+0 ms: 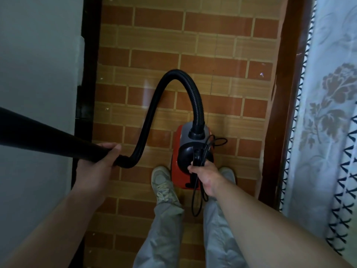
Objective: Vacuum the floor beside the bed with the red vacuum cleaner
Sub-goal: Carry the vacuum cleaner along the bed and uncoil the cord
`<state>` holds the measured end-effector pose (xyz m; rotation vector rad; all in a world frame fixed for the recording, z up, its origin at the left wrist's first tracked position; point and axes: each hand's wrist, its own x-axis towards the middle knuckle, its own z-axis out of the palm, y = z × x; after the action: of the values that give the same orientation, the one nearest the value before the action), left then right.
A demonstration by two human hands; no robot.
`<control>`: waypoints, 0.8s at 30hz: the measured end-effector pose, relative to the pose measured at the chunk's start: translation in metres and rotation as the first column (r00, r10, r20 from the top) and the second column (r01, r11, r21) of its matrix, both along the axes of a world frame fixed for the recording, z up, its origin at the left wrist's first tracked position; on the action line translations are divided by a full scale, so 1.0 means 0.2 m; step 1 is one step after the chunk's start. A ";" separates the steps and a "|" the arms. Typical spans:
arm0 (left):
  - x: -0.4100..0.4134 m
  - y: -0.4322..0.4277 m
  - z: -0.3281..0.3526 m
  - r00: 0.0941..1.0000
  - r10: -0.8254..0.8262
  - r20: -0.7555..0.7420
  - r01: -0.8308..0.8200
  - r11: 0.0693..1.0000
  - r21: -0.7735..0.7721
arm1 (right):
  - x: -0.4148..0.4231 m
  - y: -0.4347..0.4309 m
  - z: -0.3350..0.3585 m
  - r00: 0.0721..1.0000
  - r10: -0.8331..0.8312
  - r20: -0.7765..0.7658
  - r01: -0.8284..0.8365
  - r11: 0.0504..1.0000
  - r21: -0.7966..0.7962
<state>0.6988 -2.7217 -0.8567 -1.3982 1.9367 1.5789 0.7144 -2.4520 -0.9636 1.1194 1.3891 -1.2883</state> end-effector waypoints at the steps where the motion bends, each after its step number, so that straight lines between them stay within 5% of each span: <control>1: 0.00 0.00 0.00 1.000 0.001 0.007 0.000 1.000 -0.006 | 0.00 0.00 -0.01 1.000 -0.007 -0.010 0.007 1.000 0.000; 19: -0.23 0.11 0.01 0.978 -0.177 0.110 0.185 0.980 -0.075 | -0.01 0.16 0.02 0.995 -0.096 -0.012 0.097 0.980 0.173; 24: -0.28 0.19 -0.04 0.924 -0.338 0.176 0.361 0.925 -0.116 | 0.03 0.24 0.04 0.998 -0.070 0.009 0.068 0.988 0.139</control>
<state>0.6423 -2.6832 -0.8644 -1.1049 2.1004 1.1525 0.7201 -2.4038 -0.9549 1.2777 1.4598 -1.2450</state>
